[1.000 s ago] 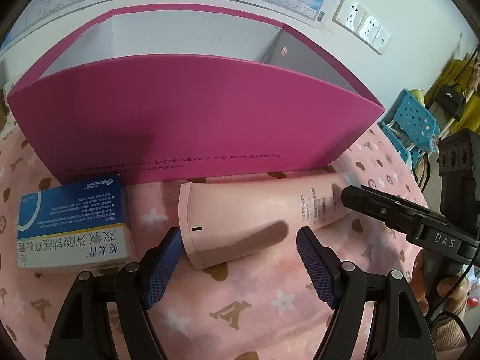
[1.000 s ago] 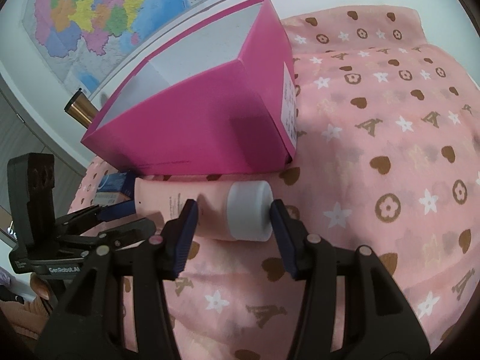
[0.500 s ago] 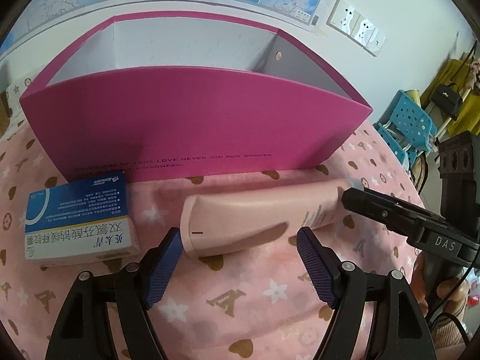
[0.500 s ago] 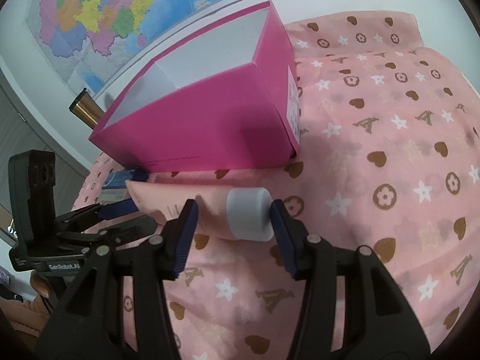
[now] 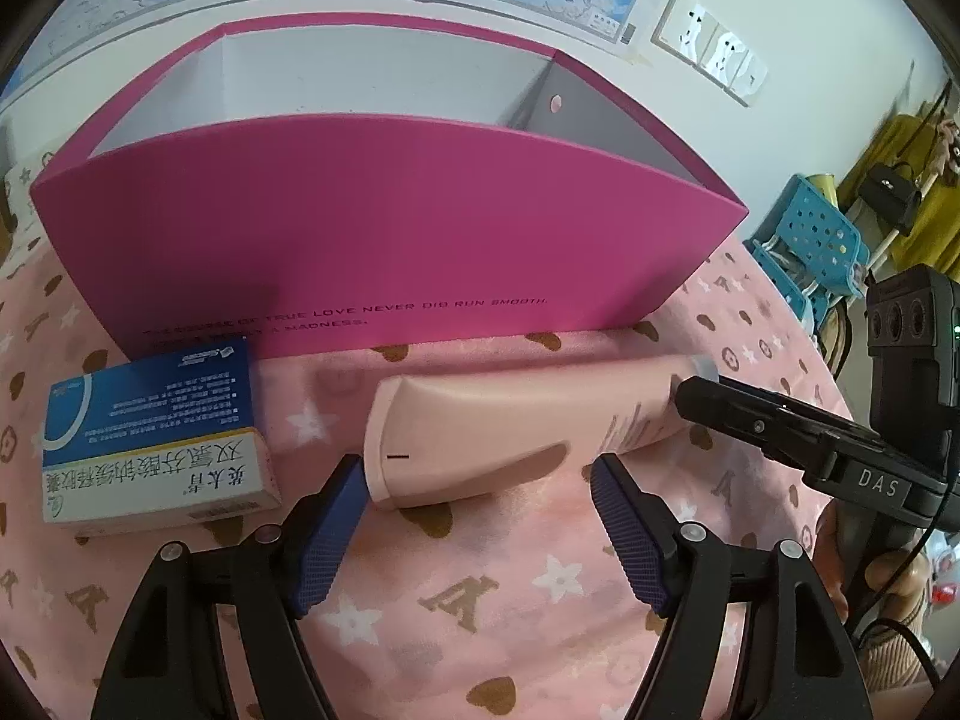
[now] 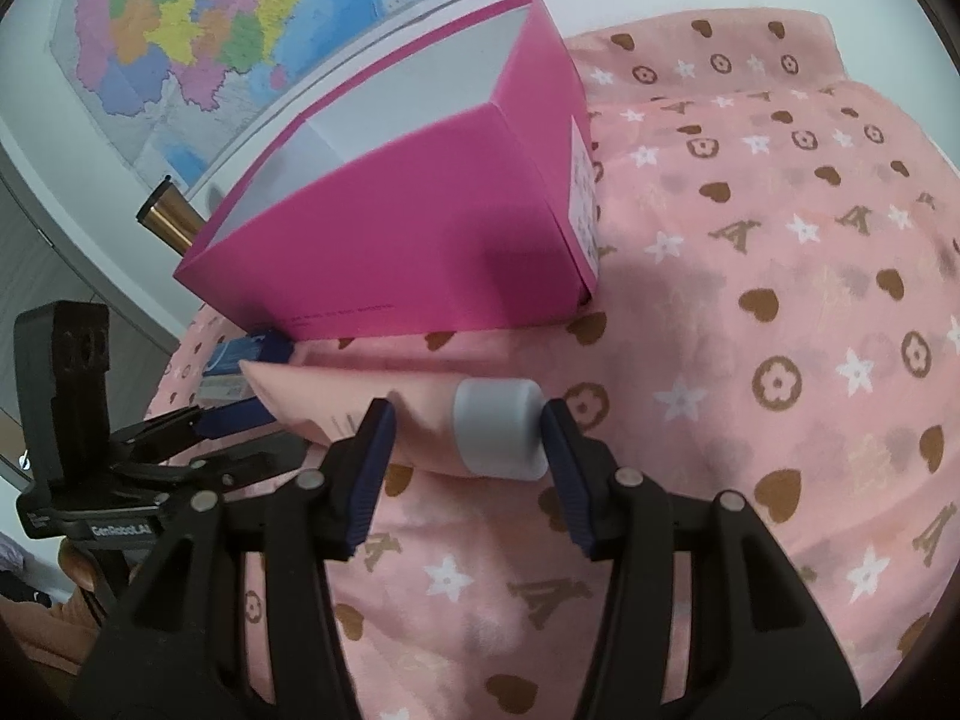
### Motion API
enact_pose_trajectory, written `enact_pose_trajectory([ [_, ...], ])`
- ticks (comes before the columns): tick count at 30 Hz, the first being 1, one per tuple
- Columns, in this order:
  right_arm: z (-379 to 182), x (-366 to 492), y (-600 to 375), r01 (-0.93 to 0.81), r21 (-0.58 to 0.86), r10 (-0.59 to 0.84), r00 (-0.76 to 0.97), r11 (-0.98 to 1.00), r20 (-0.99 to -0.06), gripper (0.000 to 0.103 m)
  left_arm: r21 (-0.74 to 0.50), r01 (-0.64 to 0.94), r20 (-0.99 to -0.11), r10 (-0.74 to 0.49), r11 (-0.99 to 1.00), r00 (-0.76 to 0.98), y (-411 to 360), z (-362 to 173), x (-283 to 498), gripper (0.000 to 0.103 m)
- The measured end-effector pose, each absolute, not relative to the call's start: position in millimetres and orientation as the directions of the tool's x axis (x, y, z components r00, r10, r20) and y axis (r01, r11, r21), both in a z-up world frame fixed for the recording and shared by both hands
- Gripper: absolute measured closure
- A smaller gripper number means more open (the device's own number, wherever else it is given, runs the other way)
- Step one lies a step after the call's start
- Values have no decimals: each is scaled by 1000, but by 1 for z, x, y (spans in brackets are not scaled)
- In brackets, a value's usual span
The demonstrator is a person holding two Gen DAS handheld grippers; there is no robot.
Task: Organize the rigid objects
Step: 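Close the right gripper around the pink bottle's white cap end, then lift the pink bottle with the right gripper toward the magenta box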
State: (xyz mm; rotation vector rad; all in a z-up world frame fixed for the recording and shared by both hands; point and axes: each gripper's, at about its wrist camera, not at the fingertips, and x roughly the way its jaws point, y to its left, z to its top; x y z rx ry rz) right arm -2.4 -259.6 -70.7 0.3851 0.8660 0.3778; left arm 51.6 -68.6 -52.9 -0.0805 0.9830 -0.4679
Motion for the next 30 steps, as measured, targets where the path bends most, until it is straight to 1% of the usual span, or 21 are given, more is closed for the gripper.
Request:
enact_pose_trajectory([
  [19, -84, 5, -259, -154, 455, 450, 596, 877, -665, 49, -303, 341, -777, -438, 890, 452, -66, -61, 65, 26],
  [30, -63, -3, -258, -160, 434, 431, 630, 886, -646, 49, -301, 360, -763, -449, 883, 465, -70, -46, 54, 26],
])
